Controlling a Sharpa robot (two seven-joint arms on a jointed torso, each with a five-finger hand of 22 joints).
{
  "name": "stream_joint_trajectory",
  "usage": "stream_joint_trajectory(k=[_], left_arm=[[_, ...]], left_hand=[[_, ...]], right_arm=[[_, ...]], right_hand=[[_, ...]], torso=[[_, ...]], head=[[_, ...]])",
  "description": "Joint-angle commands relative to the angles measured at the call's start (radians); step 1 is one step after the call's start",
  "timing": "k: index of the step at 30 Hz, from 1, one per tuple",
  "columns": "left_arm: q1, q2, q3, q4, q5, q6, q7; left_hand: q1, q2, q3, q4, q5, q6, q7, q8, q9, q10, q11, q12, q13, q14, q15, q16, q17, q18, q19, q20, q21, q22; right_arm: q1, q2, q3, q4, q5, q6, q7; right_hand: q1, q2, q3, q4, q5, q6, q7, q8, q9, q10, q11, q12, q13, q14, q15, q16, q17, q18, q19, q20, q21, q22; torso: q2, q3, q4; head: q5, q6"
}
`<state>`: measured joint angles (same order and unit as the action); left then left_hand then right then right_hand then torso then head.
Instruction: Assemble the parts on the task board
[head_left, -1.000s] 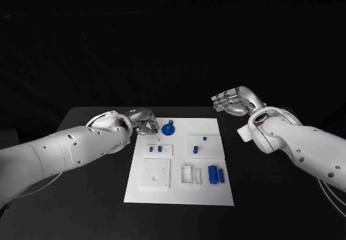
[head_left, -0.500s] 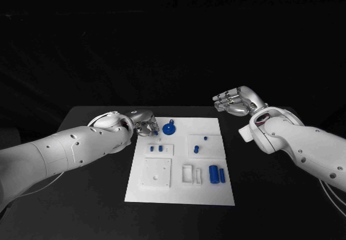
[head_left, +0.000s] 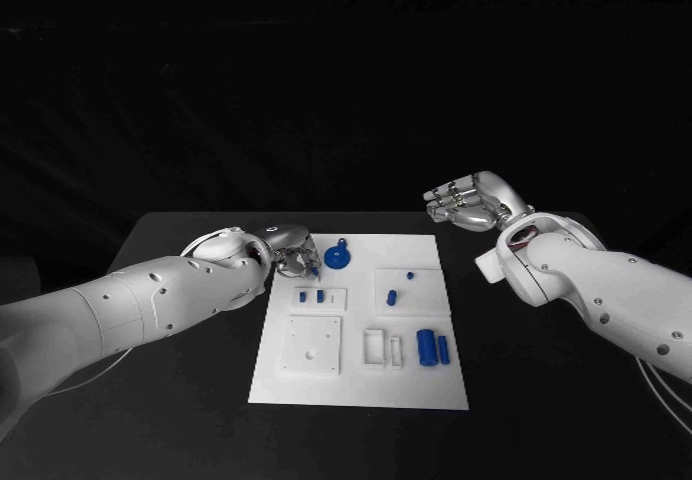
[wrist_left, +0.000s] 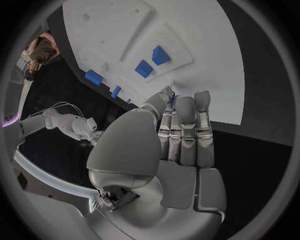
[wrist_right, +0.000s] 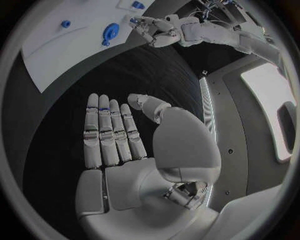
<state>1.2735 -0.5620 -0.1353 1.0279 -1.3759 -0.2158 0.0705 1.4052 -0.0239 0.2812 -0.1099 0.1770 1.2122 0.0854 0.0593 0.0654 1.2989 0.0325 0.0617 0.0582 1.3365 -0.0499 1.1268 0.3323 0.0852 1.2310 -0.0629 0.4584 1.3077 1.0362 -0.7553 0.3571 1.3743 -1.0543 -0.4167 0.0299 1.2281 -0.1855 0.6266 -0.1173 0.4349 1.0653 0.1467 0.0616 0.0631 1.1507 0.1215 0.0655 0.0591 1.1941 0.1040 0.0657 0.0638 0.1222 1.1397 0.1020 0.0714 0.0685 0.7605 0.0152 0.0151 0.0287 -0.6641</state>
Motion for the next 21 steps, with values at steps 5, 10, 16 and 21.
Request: stream_joint_trajectory(k=[5,10,16,21], left_arm=[[-0.003,0.008,-0.003,0.000,-0.009,0.030,0.015],[-0.004,0.009,-0.006,-0.003,-0.009,0.042,0.015],[-0.005,0.008,-0.007,-0.004,-0.009,0.049,0.013],[-0.005,0.009,-0.008,-0.004,-0.009,0.054,0.011]], left_hand=[[-0.002,0.003,0.003,-0.006,0.005,0.006,0.003,0.004,0.002,0.006,0.003,-0.004,0.001,0.001,0.002,-0.005,-0.001,0.010,-0.008,-0.003,0.007,0.020],[-0.002,0.004,0.003,-0.007,0.004,0.006,0.004,0.004,0.002,0.005,0.003,-0.004,0.001,0.001,0.002,-0.005,-0.001,0.010,-0.008,-0.003,0.007,0.020],[-0.002,0.004,0.003,-0.007,0.004,0.006,0.004,0.004,0.002,0.005,0.003,-0.004,0.001,0.001,0.002,-0.005,-0.001,0.010,-0.008,-0.003,0.007,0.020],[-0.002,0.004,0.004,-0.008,0.003,0.004,0.004,0.004,0.002,0.005,0.004,-0.004,0.001,0.000,0.002,-0.006,-0.001,0.010,-0.010,-0.003,0.007,0.020]], right_arm=[[0.000,0.002,0.000,0.001,-0.004,0.012,0.005],[0.000,0.003,0.000,0.000,-0.004,0.012,0.005],[0.000,0.003,0.000,0.000,-0.004,0.012,0.005],[0.000,0.004,0.000,-0.001,-0.004,0.013,0.005]], right_hand=[[-0.007,0.004,0.004,0.000,0.004,-0.004,0.002,0.001,0.000,-0.005,-0.001,-0.004,-0.001,-0.002,0.003,-0.004,-0.001,0.014,-0.003,0.003,0.001,-0.001],[-0.007,0.004,0.004,0.000,0.004,-0.004,0.002,0.001,0.000,-0.005,-0.001,-0.004,-0.001,-0.002,0.003,-0.004,-0.001,0.014,-0.003,0.003,0.001,-0.001],[-0.007,0.004,0.004,0.000,0.004,-0.004,0.002,0.001,0.000,-0.005,-0.001,-0.004,-0.001,-0.002,0.003,-0.004,-0.001,0.014,-0.003,0.003,0.001,-0.001],[-0.007,0.004,0.004,0.000,0.004,-0.004,0.002,0.001,0.000,-0.005,-0.001,-0.004,-0.001,-0.002,0.003,-0.004,-0.001,0.014,-0.003,0.003,0.001,-0.001]], torso=[[-0.001,0.0000,-0.0003],[0.000,0.0001,0.0007],[0.000,-0.0011,0.0016],[0.000,-0.0007,0.0008]], head=[[0.000,-0.002],[-0.001,-0.002],[-0.003,-0.003],[-0.001,-0.003]])
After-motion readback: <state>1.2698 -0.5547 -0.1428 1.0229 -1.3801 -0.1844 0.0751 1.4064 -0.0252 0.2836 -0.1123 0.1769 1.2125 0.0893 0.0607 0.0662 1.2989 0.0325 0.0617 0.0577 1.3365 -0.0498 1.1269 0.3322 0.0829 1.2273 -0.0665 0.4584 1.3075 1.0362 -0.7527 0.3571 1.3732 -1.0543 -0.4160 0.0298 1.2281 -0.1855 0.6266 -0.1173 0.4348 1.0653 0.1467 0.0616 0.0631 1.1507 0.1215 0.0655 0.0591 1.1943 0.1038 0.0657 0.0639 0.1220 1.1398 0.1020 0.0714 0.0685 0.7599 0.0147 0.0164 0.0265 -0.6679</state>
